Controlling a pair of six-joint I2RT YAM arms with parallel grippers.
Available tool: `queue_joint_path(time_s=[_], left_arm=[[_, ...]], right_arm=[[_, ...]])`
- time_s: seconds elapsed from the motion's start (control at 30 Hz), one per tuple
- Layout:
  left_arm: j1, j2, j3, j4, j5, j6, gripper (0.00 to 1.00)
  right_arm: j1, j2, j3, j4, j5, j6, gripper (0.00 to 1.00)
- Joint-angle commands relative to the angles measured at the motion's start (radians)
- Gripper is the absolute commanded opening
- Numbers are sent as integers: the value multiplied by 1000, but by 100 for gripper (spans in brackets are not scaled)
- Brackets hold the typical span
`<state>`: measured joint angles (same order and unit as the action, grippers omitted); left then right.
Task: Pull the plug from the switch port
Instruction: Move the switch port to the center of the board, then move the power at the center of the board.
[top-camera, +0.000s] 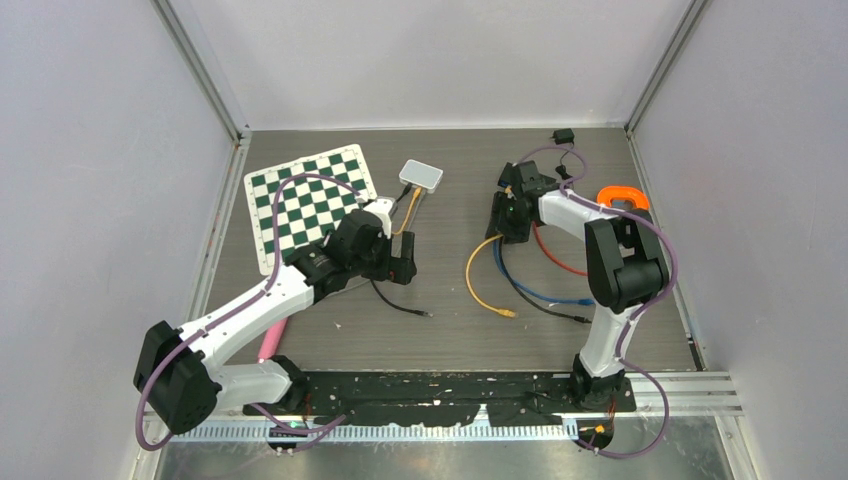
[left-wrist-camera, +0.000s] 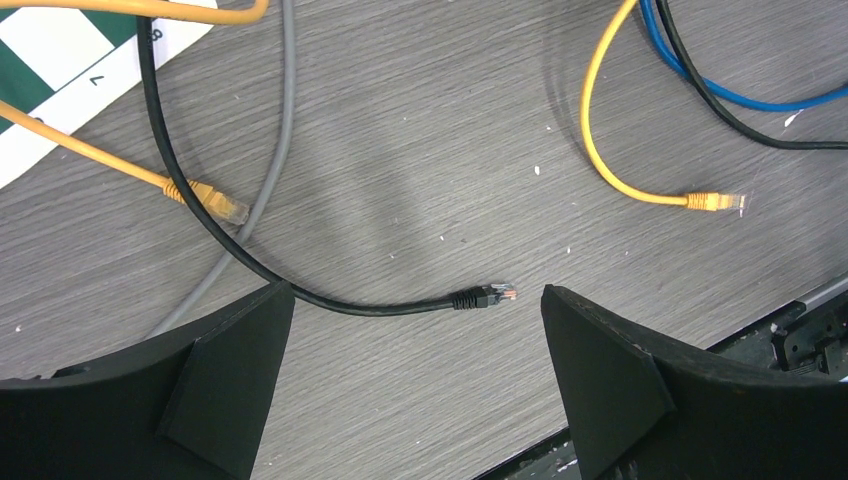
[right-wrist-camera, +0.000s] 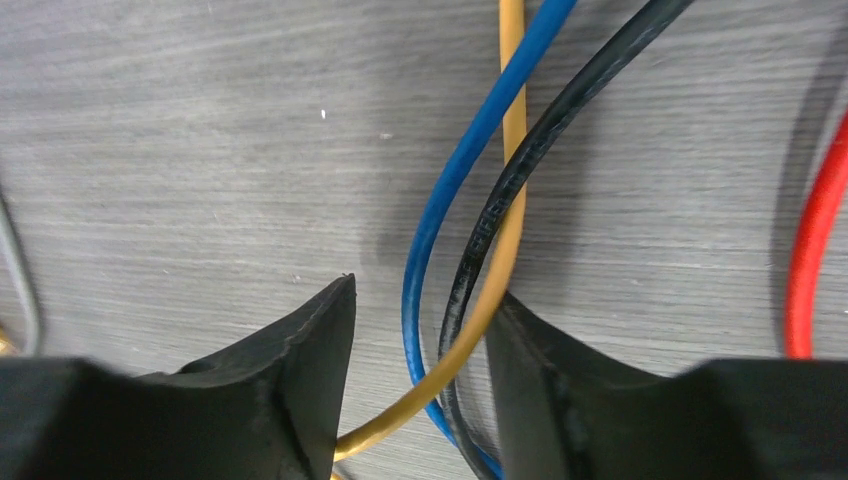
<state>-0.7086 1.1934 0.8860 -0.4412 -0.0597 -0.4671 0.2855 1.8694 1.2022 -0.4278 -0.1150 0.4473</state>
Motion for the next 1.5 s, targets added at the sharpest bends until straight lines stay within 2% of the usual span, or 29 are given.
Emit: queue_joint_path(time_s=[0.0, 0.27, 0.4, 0.53, 0.6, 0.63, 0.67, 0.7, 0.77, 0.87, 0.97, 1.13, 1.23, 1.33, 1.43, 1.47], left_arm=[[3, -15, 5, -5, -31, 13, 99], [2, 8, 19, -8, -36, 20, 99], [3, 13, 20, -7, -34, 17, 99], [3, 11, 9, -1, -33, 10, 99], [3, 9, 6, 3, -32, 9, 99], [3, 9, 5, 2, -31, 8, 99], [2, 9, 5, 3, -32, 8, 99], [2, 10, 5, 3, -31, 8, 99], [3, 9, 7, 1, -29, 12, 99], [3, 3, 12, -8, -33, 15, 99], [3, -18, 0, -8, -38, 16, 99], [3, -61, -25, -20, -60, 11, 99], [3, -97, -49, -14, -64, 1, 99], [3, -124, -33, -49, -59, 4, 99], [3, -169, -30, -67, -66, 28, 99], [4, -181, -33, -70, -68, 41, 99]], right_arm=[[51, -42, -63, -26, 32, -63, 43], [186, -190, -263, -31, 21, -77, 14], [287, -286, -381, -51, 12, -34, 14], [341, -393, -472, -63, -8, 34, 24], [342, -460, -471, -93, 20, 42, 32], [342, -508, -457, -131, 56, 34, 42], [341, -529, -422, -151, 78, 26, 48], [341, -569, -397, -189, 128, 7, 59], [337, -615, -310, -236, 207, -37, 72], [306, -630, -136, -306, 316, -165, 80], [190, -588, -8, -329, 391, -230, 81], [-32, -409, 162, -298, 342, -189, 81], [-178, -264, 268, -241, 212, -149, 81], [-307, -35, 374, -127, -61, -158, 80], [-366, 188, 699, -262, -153, -203, 76], [-373, 260, 745, -277, -169, -235, 75]])
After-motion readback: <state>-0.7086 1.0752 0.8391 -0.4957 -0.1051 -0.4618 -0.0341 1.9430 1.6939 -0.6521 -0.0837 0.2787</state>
